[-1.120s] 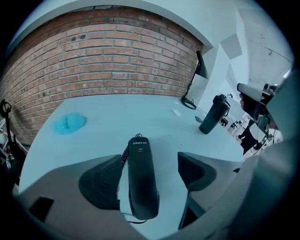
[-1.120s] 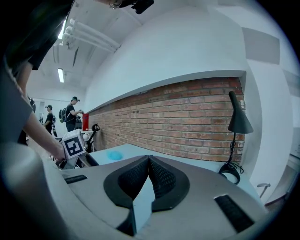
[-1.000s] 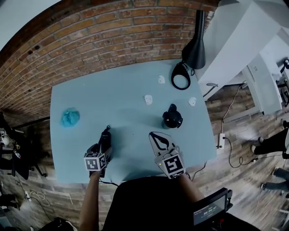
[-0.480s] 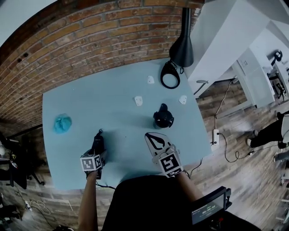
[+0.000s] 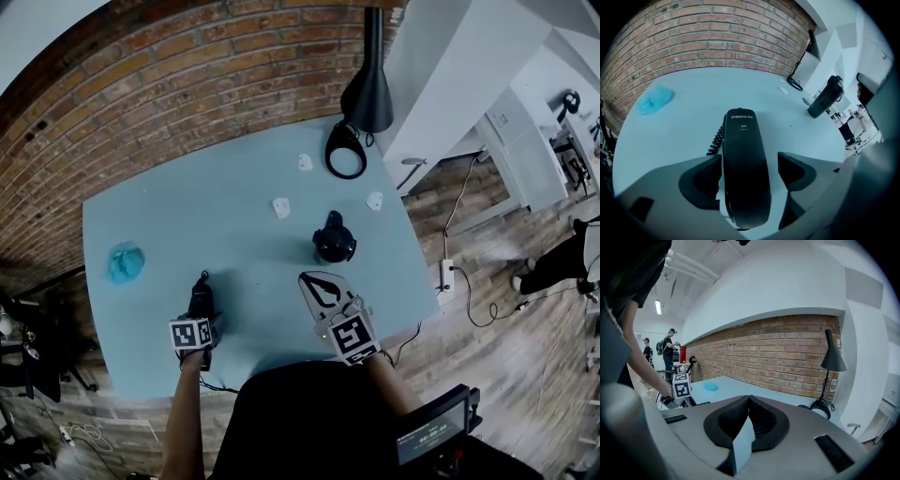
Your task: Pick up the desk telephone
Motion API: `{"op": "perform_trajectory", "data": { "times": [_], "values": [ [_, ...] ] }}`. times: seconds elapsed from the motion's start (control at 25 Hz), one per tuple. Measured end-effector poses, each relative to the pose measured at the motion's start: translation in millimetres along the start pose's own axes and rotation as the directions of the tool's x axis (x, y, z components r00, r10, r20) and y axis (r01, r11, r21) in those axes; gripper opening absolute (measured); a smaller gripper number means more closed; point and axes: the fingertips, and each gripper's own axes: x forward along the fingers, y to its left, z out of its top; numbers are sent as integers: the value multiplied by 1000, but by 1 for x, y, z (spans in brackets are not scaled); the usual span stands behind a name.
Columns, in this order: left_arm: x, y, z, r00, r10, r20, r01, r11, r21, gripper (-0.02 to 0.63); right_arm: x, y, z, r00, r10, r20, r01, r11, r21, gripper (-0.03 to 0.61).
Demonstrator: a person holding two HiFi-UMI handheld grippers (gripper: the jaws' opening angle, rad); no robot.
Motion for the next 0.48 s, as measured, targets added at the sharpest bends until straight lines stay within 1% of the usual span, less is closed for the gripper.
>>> {"op": "perform_trajectory", "data": {
  "times": [0.32,0.4,0.48],
  "values": [
    [8,2,-4,999,-7,-45,7,1000,1,400,-1,-4,-2,1000,-12,-4,12,1000,0,23],
    [10,2,-4,999,-1,-53,2,1000,9,400,-1,-4,-2,1000,-12,-5,12,1000,-1,23],
    [11,2,-5,998,9,-63,-7,999,33,400,-2,-3,-3,1000,-12,-7,12,1000,-2,21]
  ]
}}
